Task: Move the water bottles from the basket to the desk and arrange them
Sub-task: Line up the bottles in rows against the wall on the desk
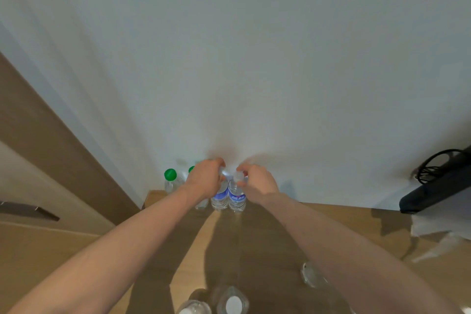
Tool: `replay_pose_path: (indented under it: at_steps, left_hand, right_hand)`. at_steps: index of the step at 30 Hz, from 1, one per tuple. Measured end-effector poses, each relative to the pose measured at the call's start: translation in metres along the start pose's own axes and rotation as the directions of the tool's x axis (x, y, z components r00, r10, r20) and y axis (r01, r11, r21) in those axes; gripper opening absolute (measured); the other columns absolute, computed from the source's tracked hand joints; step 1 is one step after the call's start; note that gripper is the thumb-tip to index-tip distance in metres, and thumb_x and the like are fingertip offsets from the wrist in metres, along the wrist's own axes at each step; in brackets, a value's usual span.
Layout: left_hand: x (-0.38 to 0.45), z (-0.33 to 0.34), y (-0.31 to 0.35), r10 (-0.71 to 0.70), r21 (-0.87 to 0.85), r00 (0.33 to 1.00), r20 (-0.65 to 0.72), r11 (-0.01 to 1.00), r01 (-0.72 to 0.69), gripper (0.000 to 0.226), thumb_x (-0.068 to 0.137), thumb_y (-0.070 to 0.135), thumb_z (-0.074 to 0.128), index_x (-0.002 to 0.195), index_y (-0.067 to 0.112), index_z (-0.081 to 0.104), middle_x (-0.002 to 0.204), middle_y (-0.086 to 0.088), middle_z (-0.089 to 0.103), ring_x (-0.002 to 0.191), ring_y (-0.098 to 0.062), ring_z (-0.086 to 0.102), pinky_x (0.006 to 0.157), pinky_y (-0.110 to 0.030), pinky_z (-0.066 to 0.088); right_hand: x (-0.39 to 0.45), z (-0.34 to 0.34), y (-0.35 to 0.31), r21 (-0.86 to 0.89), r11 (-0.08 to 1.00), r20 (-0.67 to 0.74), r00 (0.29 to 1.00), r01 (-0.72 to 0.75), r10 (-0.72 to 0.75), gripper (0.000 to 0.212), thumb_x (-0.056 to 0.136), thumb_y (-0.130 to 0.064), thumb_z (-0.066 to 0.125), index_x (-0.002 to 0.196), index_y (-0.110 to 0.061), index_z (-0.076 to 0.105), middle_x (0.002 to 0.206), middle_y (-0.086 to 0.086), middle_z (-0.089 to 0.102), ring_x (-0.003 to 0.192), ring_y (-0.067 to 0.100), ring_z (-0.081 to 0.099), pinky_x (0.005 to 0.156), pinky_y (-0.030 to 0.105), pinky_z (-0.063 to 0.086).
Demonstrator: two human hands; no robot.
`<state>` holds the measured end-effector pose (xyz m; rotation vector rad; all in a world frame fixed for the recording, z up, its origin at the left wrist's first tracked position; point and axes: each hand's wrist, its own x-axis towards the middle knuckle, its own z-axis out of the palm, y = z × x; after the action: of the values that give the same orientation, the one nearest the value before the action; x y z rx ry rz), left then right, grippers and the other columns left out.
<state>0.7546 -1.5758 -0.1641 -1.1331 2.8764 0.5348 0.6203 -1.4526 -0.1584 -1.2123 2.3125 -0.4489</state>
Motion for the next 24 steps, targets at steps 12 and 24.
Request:
replay_pose_path:
  at_steps: [12, 24]
  left_hand:
    - [-0.123, -0.046, 0.044, 0.189, -0.200, 0.975, -0.121, 0.957, -0.210, 0.041, 0.096, 0.029, 0.069, 0.136, 0.022, 0.062, 0.139, 0.003, 0.062, 0.125, -0.020, 0.060, 0.104, -0.036, 0.047]
    - [-0.217, -0.003, 0.141, 0.386, -0.348, 0.920, -0.068, 0.855, -0.384, 0.034, 0.092, 0.037, 0.073, 0.125, 0.036, 0.068, 0.116, 0.030, 0.056, 0.107, 0.002, 0.057, 0.093, -0.027, 0.050]
  right_hand:
    - [-0.166, -0.066, 0.033, 0.297, 0.954, -0.091, 0.996, 0.050, -0.024, 0.042, 0.097, -0.016, 0.072, 0.136, -0.031, 0.068, 0.131, -0.009, 0.065, 0.103, 0.010, 0.069, 0.092, 0.021, 0.056]
    - [-0.355, -0.104, 0.161, 0.475, 0.859, -0.336, 0.864, -0.189, 0.376, 0.036, 0.102, -0.022, 0.066, 0.124, -0.050, 0.069, 0.118, -0.032, 0.067, 0.111, -0.007, 0.062, 0.087, 0.024, 0.053]
